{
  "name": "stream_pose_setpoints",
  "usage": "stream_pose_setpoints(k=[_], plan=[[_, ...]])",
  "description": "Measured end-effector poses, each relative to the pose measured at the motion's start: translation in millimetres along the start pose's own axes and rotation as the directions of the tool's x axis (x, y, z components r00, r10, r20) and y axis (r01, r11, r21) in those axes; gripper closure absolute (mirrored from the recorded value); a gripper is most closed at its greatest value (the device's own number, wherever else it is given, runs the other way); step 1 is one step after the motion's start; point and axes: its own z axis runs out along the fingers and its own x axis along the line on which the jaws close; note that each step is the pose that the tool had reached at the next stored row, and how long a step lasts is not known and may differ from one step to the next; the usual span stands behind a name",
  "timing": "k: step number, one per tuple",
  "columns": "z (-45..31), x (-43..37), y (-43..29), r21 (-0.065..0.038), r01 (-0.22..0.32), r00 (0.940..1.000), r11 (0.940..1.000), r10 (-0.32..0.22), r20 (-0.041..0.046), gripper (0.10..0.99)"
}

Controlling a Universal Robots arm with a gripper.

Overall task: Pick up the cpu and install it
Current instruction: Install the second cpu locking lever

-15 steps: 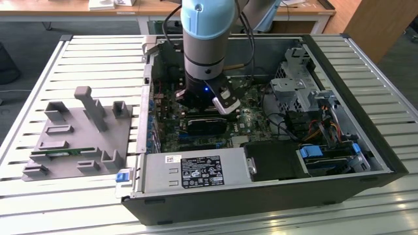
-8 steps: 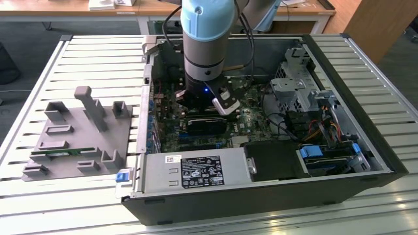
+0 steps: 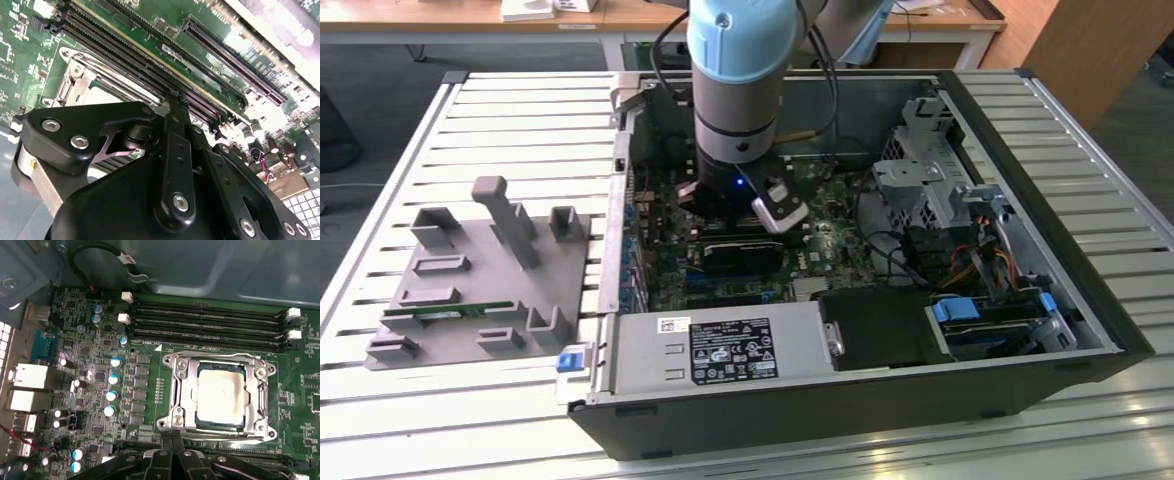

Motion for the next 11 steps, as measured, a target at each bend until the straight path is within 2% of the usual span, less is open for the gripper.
stream_pose_setpoints(k=[5, 11], plan=[[1.6, 2.9, 2.8, -0.006, 0.0, 1.0, 1.0, 0.0, 0.0002, 0.98], [3.2, 3.3, 3.1, -0.008, 0.0, 1.0, 1.0, 0.0, -0.0004, 0.98]])
